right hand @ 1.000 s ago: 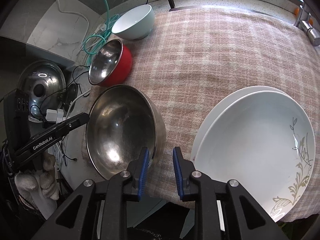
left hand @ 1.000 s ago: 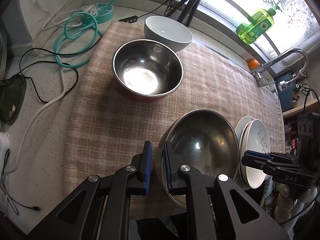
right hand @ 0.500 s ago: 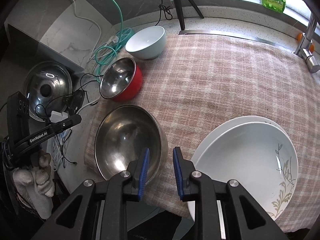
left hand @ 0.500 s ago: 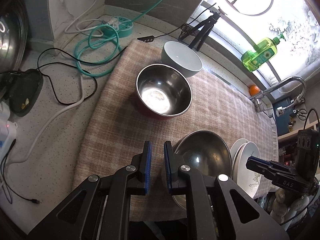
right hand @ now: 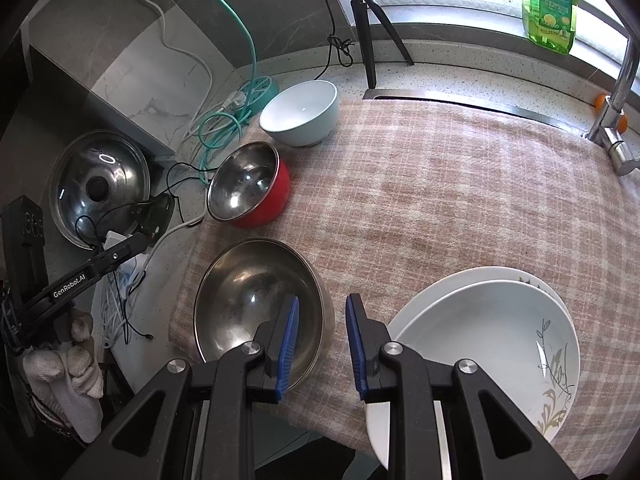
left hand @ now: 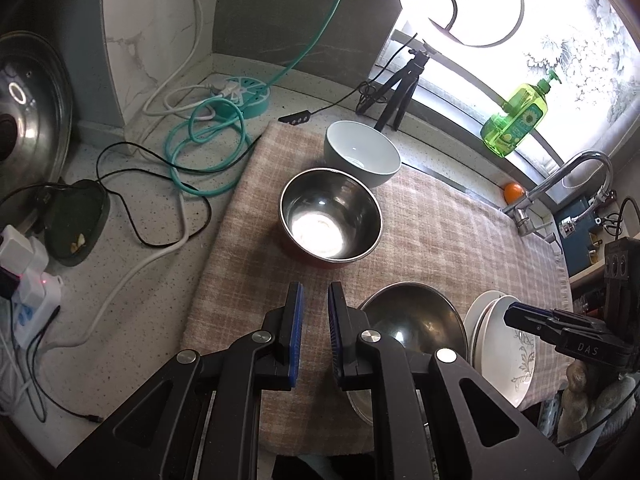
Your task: Organize plates and bowls
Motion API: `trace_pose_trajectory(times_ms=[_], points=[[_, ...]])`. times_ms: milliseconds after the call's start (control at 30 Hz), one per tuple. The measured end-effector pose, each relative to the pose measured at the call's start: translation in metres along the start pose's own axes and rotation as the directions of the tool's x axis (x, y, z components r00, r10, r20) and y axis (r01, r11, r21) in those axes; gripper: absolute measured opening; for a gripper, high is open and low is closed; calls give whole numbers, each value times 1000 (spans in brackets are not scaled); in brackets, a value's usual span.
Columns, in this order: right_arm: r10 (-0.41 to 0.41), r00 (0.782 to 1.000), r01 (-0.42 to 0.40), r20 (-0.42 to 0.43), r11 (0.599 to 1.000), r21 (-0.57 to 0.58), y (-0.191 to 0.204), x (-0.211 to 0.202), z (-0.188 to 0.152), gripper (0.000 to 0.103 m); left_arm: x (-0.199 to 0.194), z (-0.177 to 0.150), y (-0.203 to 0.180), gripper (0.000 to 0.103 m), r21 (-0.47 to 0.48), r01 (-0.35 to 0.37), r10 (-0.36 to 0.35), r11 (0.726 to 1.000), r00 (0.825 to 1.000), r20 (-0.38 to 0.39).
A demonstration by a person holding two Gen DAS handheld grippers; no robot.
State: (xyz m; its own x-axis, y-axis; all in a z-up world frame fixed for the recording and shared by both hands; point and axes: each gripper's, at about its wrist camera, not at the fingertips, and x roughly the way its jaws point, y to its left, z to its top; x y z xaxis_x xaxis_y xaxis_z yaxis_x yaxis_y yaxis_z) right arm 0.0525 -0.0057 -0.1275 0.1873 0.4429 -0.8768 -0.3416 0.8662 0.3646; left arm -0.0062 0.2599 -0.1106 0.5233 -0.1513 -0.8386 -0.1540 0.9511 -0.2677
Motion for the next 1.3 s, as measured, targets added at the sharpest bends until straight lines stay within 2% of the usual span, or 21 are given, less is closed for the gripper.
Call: trace_pose_trajectory(times_ms=[300,700,800,900,1300], points=[[19,1000,-19,1,1000,-2,5,-2,10,22,1,0,-1,11,7,-2,2,1000,1000,4],[49,999,-49,-6,998,28,9,5,25,22,22,10,29,11,-106,70,-79,992,993,-83],[65,998,-65,-12,997,46,10,9,31,22,29,14,36,15,-127,80,-93,989,991,-97],[79,997,-78,-14,995,57,12,12,37,22,35,19,42,15,-147,93,-109,985,988,-108],[128,991,-121,-43,984,127,27,43,70,22,66,44,49,15,-170,137,-163,976,975,-149]])
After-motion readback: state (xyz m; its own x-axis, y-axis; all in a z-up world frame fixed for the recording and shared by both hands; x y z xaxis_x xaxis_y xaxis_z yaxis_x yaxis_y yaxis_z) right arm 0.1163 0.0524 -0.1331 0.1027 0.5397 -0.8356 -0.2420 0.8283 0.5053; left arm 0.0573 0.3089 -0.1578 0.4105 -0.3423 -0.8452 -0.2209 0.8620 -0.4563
